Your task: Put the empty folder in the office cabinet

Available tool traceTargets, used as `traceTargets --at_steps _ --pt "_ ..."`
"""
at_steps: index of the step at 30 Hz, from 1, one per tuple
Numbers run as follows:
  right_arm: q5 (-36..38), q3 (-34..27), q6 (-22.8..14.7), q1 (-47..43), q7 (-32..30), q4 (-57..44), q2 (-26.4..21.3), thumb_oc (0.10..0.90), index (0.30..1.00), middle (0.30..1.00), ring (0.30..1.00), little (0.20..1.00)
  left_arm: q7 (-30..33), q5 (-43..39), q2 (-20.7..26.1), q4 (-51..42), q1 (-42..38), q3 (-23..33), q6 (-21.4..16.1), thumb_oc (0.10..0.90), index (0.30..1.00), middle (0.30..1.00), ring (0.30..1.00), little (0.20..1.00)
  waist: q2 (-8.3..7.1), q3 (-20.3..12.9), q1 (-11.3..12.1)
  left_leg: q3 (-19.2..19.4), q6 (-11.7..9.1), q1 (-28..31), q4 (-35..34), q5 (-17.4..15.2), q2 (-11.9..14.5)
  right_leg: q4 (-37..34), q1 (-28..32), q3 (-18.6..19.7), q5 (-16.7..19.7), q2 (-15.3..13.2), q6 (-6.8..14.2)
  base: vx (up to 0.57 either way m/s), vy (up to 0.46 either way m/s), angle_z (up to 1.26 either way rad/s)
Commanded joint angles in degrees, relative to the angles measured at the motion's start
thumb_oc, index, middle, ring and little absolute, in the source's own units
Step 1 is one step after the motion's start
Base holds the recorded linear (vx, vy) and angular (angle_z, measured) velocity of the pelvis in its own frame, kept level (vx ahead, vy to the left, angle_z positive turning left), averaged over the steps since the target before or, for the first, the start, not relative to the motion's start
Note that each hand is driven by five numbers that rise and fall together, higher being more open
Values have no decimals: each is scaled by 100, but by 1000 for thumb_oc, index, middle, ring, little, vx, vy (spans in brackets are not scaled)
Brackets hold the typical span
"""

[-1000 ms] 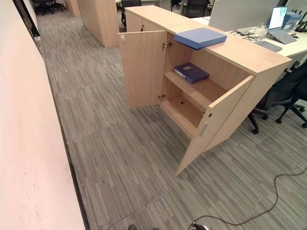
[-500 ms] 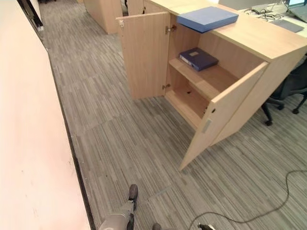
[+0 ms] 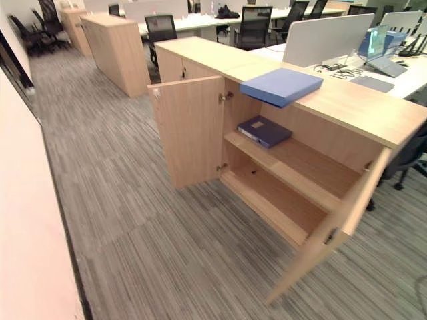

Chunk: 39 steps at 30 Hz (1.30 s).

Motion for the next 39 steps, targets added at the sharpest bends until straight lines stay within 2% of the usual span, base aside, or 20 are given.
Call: traceTargets --at_steps 1,3,4,8,9,11,14,15,18,19,20,23,26,27,30,32,33,34,36,39 --pt "267 -121 -344 -622 -35 -517 164 800 900 900 900 900 140 229 180 -123 49 229 -6 800 900 900 900 900 132 670 -201 -364 -665 -94 51 27 151 -1923 153 8 1497 557 -36 191 22 39" --pt "267 -122 -344 -623 -34 -516 161 800 900 900 900 900 141 229 177 -122 48 229 -5 800 900 900 900 900 147 663 -200 -365 -667 -102 50 28 166 -1949 157 0 1514 573 -40 252 -42 53" --pt "479 -188 -360 -690 -71 -552 118 800 900 900 900 900 104 388 85 -99 65 64 -11 800 900 900 900 900 -7 903 -422 -487 -805 185 240 -285 53 -4422 87 -155 1804 1020 171 409 -95 42" --pt "480 -188 -361 -692 -70 -551 118 800 900 900 900 900 104 388 84 -98 64 66 -12 800 900 900 900 900 3 911 -432 -497 -807 190 244 -285 63 -4479 124 -171 1838 1032 170 254 -54 40" --pt "688 -556 -355 -558 -155 -605 80 800 900 900 900 900 4 642 -5 16 73 62 73 800 900 900 900 900 -109 946 -675 -661 -932 482 500 -673 -13 -5980 -155 -311 2266 1132 503 761 -150 24" --pt "720 -627 -353 -589 -180 -484 50 800 900 900 900 900 -7 710 -14 173 102 98 66 800 900 900 900 900 -124 919 -762 -633 -934 673 585 -862 -41 -6154 -312 -255 2657 1097 624 727 -141 46" --pt "752 -733 -357 -451 -190 -430 53 800 900 900 900 900 -19 765 -18 335 175 200 91 800 900 900 900 900 -141 806 -813 -683 -993 1097 422 -1138 -9 -6276 -261 -581 2662 1020 647 502 -129 35" --pt "739 -793 -350 -340 -196 -245 48 800 900 900 900 900 -26 754 -80 428 249 254 108 800 900 900 900 900 -142 662 -808 -683 -1027 1352 295 -1340 75 -6276 -110 -1085 2651 928 617 557 -183 9" --pt "721 -814 -330 -283 -204 -90 51 800 900 900 900 900 -18 727 -128 452 263 287 124 800 900 900 900 900 -106 577 -863 -668 -1112 1509 370 -1503 260 -6226 -15 -1126 2670 993 532 577 -236 13" --pt "713 -778 -333 -248 -202 195 55 800 900 900 900 900 -5 678 -144 394 143 217 78 800 900 900 900 900 -32 542 -868 -451 -1365 1372 815 -1418 599 -5928 -18 -1204 2389 1107 404 457 -252 -14" --pt "713 -778 -333 -249 -202 196 58 800 900 900 900 900 -5 678 -141 394 142 217 78 800 900 900 900 900 -49 529 -873 -459 -1361 1348 823 -1409 581 -5923 -38 -1202 2392 1086 405 612 -362 -23" --pt "768 -792 -309 -193 -213 261 91 800 900 900 900 900 36 562 -58 188 -51 105 96 800 900 900 900 900 -55 533 -890 -234 -1614 1176 1423 -1029 913 -5704 97 -1198 2040 1236 237 360 -236 -25" --pt "799 -765 -309 -115 -225 339 118 800 900 900 900 900 119 444 9 -89 -250 -15 49 800 900 900 900 900 -85 559 -945 -94 -1811 1071 1883 -378 1229 -5498 214 -1137 1699 1370 30 389 -243 1" --pt "851 -741 -326 -109 -253 387 118 800 900 900 900 900 186 356 21 -180 -324 -52 11 800 900 900 900 900 -103 587 -964 -29 -1911 936 2311 -24 1371 -5433 267 -1103 1585 1451 -43 269 -214 1" --pt "952 -680 -342 -183 -305 407 123 800 900 900 900 900 260 -33 103 -404 -443 -50 -33 800 900 900 900 900 -310 697 -860 157 -1750 366 3527 596 1573 -5396 578 -834 1305 1621 -293 255 -217 -30" --pt "967 -670 -332 -184 -301 404 133 800 900 900 900 900 231 -189 103 -437 -460 -3 -33 800 900 900 900 900 -367 705 -815 212 -1696 244 3693 621 1625 -5381 672 -742 1227 1652 -342 222 -148 -60" --pt "1012 -656 -328 -185 -284 397 147 800 900 900 900 900 237 -475 102 -518 -469 91 -57 800 900 900 900 900 -467 701 -727 338 -1553 30 3775 467 1687 -5372 843 -528 1115 1702 -398 216 -123 -68" --pt "1012 -656 -328 -186 -284 397 150 800 900 900 900 900 237 -476 105 -518 -470 91 -57 800 900 900 900 900 -479 692 -728 340 -1550 22 3763 480 1675 -5373 832 -525 1119 1690 -396 207 -94 -73" --pt "1048 -625 -339 -191 -266 387 166 800 900 900 900 900 295 -580 116 -580 -505 149 -88 800 900 900 900 900 -553 693 -649 355 -1388 -132 3565 163 1633 -5400 1027 -295 1051 1728 -406 144 -36 -86" --pt "960 -535 -351 -110 -251 290 148 800 900 900 900 900 340 -863 179 -971 -562 156 -141 800 900 900 900 900 -747 744 -531 58 -1254 -724 3169 -420 1360 -5475 1302 150 1025 1676 -352 156 -2 -72"
